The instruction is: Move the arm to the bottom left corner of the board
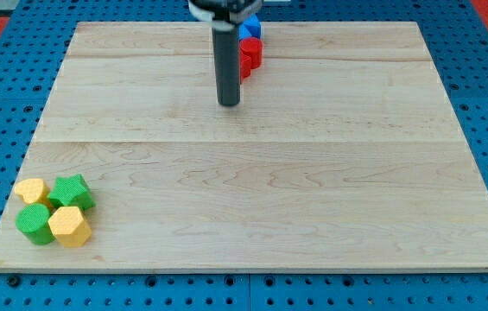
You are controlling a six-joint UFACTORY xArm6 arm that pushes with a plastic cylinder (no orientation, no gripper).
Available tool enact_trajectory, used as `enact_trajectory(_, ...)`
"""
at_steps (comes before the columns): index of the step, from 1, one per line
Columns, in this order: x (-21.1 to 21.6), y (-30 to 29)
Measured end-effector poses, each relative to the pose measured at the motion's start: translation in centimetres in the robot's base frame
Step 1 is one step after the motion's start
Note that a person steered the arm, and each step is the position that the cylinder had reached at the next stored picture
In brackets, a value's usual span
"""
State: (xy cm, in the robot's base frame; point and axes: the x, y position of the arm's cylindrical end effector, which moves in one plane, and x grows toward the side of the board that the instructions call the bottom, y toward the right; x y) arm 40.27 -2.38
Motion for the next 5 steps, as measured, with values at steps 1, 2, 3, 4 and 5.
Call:
enact_trajectory(1, 8.6, -1.4)
enact_trajectory(2, 17.8, -5.2)
enact_trajectory(3, 21.6, -8.2)
enact_trajectory(4, 21.5, -10.6)
enact_trajectory(5, 21.5, -20.8)
